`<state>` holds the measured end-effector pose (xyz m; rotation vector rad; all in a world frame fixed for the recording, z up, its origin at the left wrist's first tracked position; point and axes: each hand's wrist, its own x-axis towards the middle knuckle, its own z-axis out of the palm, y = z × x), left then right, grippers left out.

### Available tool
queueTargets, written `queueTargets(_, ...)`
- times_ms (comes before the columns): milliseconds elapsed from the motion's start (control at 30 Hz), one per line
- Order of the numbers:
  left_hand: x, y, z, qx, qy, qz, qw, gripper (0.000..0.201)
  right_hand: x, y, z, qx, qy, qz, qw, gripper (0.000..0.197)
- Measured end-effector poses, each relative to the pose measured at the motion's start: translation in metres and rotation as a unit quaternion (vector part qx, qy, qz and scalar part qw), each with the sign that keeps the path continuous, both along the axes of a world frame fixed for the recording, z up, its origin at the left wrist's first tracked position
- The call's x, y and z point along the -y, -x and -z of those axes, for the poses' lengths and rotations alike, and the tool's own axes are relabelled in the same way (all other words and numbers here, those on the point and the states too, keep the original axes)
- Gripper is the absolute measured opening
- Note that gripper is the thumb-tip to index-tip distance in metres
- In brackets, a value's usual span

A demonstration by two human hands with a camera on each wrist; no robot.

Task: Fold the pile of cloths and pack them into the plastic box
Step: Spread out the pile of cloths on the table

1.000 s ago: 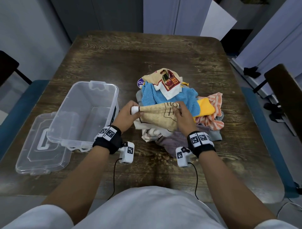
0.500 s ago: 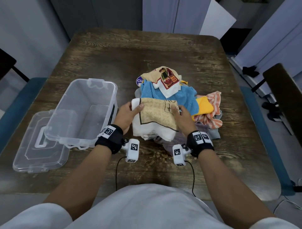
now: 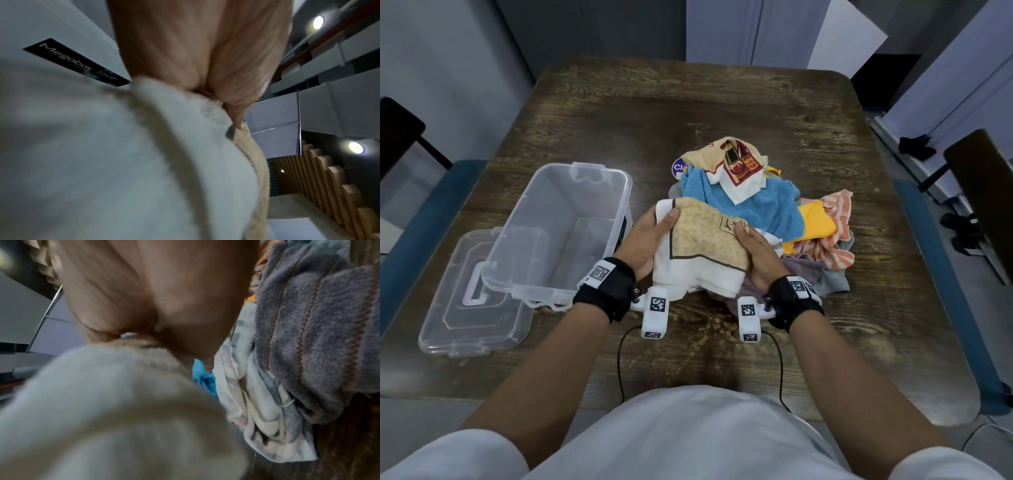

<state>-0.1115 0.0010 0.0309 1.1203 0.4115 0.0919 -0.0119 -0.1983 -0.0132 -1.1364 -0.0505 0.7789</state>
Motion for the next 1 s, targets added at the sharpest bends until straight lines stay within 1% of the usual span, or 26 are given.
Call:
queueTargets(67,-0.005,-0.001,0.001,-0.022,-0.042,-0.014,0.999,0.042,-0.007,0.000,0.001,0.001,0.010,0.008,1.000,0.029)
queueTargets(100,-0.008,-0.002,0.004,-0.038,-0.090,-0.022,0.995,0.042,-0.009,0.001,0.002,0.004,0.014,0.016,1.000,0.026)
queueTargets(133,-0.011,-0.003,0.007,-0.063,-0.170,-0.027,0.983,0.041,-0.011,0.001,0.004,0.015,0.021,0.026,0.999,0.025)
queueTargets(167,-0.014,-0.002,0.012,-0.093,-0.266,-0.027,0.959,0.040,-0.012,0.001,0.006,0.049,0.044,0.032,0.997,0.023)
queueTargets(200,-0.015,0.000,0.017,-0.123,-0.356,-0.022,0.926,0.039,-0.012,0.000,0.007,0.106,0.086,0.029,0.990,0.021)
queueTargets(233,-0.016,0.003,0.024,-0.146,-0.416,-0.018,0.897,0.038,-0.011,-0.001,0.008,0.174,0.141,0.017,0.974,0.018)
queueTargets(267,-0.014,0.006,0.030,-0.155,-0.444,-0.017,0.882,0.038,-0.010,-0.003,0.012,0.237,0.193,-0.001,0.952,0.016)
queueTargets(333,-0.010,0.013,0.040,-0.163,-0.468,-0.017,0.868,0.036,-0.009,-0.004,0.020,0.312,0.260,-0.022,0.914,0.016)
queueTargets(400,-0.007,0.017,0.048,-0.172,-0.479,-0.019,0.860,0.035,-0.009,0.000,0.031,0.329,0.299,-0.025,0.895,0.020)
queueTargets(500,-0.008,0.022,0.060,-0.184,-0.480,-0.022,0.857,0.036,-0.011,0.011,0.048,0.320,0.338,-0.035,0.884,0.023)
queueTargets(633,-0.011,0.037,0.091,-0.228,-0.479,-0.010,0.848,0.031,-0.015,0.031,0.053,0.288,0.362,-0.069,0.884,0.026)
queueTargets(700,-0.012,0.046,0.107,-0.275,-0.484,0.004,0.831,0.033,-0.019,0.041,0.063,0.273,0.392,-0.117,0.870,0.023)
queueTargets(800,-0.015,0.061,0.124,-0.351,-0.507,0.056,0.785,0.044,-0.025,0.053,0.083,0.247,0.435,-0.222,0.837,0.023)
queueTargets(867,-0.018,0.068,0.132,-0.374,-0.522,0.078,0.763,0.046,-0.029,0.062,0.094,0.225,0.453,-0.265,0.821,0.034)
queueTargets(933,-0.020,0.074,0.140,-0.382,-0.539,0.091,0.746,0.045,-0.031,0.069,0.105,0.221,0.485,-0.288,0.796,0.054)
queueTargets(967,-0.021,0.077,0.144,-0.382,-0.547,0.098,0.738,0.042,-0.031,0.073,0.111,0.218,0.503,-0.295,0.782,0.066)
queueTargets(1000,-0.021,0.079,0.147,-0.383,-0.554,0.104,0.732,0.037,-0.030,0.074,0.117,0.213,0.514,-0.298,0.775,0.077)
